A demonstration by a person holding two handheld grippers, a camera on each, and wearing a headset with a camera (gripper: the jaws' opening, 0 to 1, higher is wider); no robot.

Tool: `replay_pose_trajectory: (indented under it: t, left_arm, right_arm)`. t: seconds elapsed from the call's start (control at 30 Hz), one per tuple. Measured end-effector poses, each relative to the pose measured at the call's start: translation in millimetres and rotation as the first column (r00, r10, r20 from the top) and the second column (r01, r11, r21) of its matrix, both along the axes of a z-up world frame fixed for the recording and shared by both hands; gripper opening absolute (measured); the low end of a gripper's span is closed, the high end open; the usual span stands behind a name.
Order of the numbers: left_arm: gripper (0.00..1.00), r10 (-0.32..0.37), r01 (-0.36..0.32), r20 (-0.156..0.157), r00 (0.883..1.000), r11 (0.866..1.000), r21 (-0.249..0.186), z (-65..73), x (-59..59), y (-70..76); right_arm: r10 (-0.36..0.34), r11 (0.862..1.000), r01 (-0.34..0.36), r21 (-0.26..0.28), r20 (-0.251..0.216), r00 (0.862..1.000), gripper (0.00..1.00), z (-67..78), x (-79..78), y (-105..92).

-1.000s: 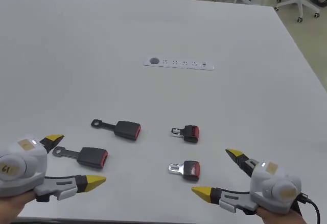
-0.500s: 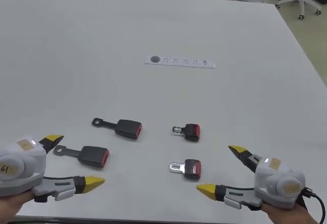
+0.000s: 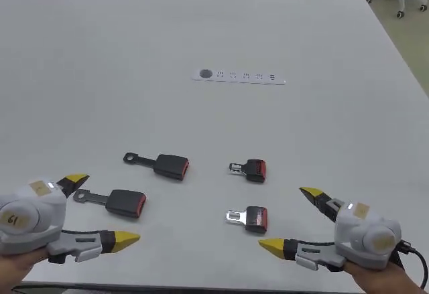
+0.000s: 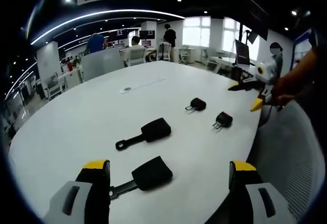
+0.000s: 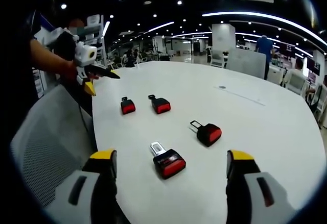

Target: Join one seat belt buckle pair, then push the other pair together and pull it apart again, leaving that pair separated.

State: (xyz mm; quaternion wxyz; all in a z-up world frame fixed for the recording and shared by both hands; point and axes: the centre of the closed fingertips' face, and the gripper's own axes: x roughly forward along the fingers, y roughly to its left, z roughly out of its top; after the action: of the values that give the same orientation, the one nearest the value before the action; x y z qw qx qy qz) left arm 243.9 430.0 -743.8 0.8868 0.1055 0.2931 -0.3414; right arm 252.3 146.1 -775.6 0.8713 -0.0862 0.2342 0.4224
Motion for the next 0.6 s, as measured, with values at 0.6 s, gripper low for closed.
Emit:
replay_pose_trajectory:
  t: [0.6]
  left_arm:
    - [0.95, -0.158, 0.160, -0.031, 0.987, 0.982, 0.101, -24.5, 4.6, 3.4]
  right_arm:
    - [0.104, 0.993, -0.108, -0.053, -0.085, 0.991, 0.84, -16.5, -2.9, 6.4]
